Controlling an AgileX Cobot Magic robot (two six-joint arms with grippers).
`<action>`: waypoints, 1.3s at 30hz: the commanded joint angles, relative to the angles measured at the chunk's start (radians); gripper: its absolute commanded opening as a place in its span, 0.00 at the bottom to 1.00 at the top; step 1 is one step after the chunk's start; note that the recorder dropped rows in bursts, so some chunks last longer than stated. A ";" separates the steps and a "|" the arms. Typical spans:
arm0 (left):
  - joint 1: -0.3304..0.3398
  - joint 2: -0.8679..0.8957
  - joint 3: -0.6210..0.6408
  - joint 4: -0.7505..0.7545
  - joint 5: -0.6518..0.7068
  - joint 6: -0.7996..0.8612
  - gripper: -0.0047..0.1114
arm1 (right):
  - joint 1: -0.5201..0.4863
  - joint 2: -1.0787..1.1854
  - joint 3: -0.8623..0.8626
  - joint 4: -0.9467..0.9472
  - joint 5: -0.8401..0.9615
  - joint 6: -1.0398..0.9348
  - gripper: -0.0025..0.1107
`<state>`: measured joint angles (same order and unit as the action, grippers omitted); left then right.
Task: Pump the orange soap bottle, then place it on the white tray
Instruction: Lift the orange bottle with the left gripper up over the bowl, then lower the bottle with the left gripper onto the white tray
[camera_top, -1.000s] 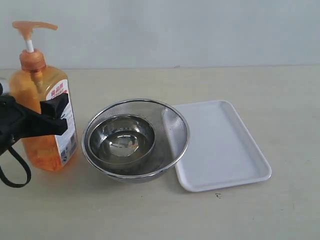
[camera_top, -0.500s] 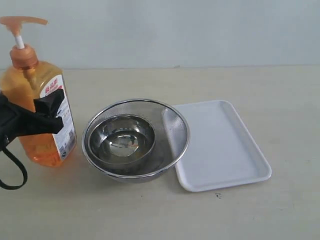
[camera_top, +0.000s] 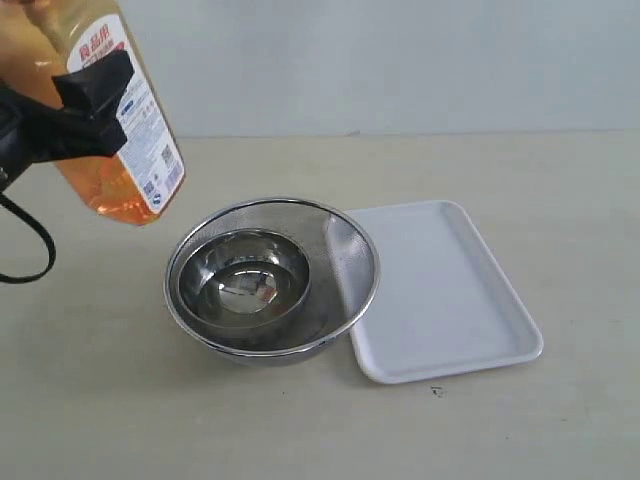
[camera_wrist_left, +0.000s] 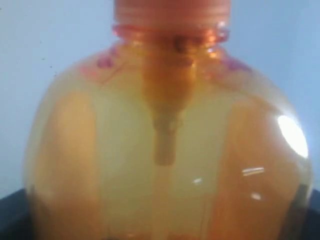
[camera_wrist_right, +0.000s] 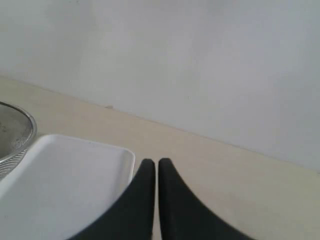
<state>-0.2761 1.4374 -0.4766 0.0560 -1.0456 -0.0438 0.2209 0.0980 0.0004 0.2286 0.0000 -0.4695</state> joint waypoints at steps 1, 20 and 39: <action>-0.004 -0.025 -0.107 0.119 -0.040 -0.114 0.08 | -0.002 -0.006 0.000 -0.004 0.000 0.000 0.02; -0.238 0.082 -0.489 0.374 0.171 -0.322 0.08 | -0.002 -0.006 0.000 -0.004 0.000 0.000 0.02; -0.446 0.432 -0.708 0.375 0.171 -0.322 0.08 | -0.002 -0.006 0.000 -0.001 0.000 0.000 0.02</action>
<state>-0.7026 1.8500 -1.1465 0.4528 -0.7992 -0.3580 0.2209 0.0980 0.0004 0.2286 0.0000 -0.4695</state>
